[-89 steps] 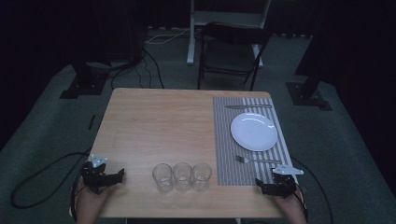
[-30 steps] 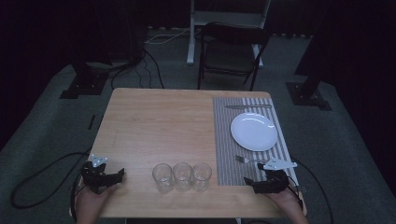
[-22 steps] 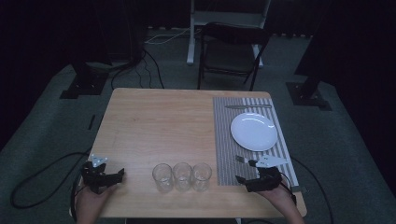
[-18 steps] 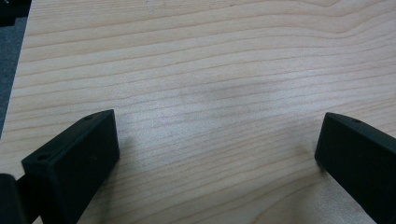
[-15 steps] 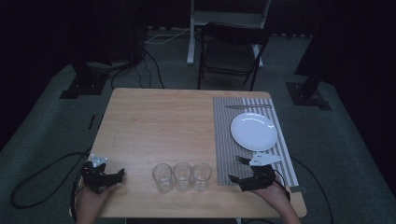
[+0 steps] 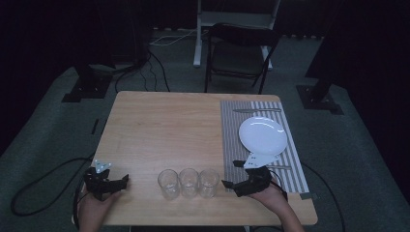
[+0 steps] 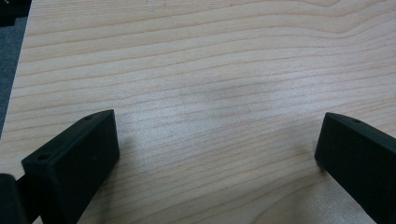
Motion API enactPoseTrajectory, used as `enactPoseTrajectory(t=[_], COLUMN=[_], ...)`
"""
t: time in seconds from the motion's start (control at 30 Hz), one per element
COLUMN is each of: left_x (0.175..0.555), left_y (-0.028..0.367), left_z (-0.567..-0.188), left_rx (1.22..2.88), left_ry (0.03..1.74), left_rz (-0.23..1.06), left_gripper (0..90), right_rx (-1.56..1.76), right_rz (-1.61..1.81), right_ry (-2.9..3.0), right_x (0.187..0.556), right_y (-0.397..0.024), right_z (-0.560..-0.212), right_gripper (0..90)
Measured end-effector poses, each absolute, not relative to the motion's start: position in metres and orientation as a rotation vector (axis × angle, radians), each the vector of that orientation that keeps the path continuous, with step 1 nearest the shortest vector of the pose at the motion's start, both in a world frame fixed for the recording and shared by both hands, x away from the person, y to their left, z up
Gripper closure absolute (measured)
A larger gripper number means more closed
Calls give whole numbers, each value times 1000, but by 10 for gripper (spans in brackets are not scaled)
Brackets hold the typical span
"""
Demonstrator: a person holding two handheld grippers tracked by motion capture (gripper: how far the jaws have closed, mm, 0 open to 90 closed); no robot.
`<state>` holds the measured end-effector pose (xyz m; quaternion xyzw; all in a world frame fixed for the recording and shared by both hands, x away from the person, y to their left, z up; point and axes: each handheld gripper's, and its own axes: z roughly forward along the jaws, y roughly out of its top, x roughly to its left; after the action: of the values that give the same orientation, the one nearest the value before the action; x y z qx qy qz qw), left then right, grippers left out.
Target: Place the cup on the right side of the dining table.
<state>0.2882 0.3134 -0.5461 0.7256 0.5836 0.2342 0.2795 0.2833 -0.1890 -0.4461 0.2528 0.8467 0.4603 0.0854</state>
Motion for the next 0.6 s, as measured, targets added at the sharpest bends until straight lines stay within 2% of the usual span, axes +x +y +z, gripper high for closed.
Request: enactPoseTrajectory(t=[0.6], left_x=[288], left_y=[313], left_z=[-546], left_rx=[1944], left_ry=[1564], left_rz=[629], left_gripper=[1], right_rx=[579], right_rz=[1364], right_ry=[2645], right_x=[289], right_y=[-128], right_z=[-438], right_gripper=[159])
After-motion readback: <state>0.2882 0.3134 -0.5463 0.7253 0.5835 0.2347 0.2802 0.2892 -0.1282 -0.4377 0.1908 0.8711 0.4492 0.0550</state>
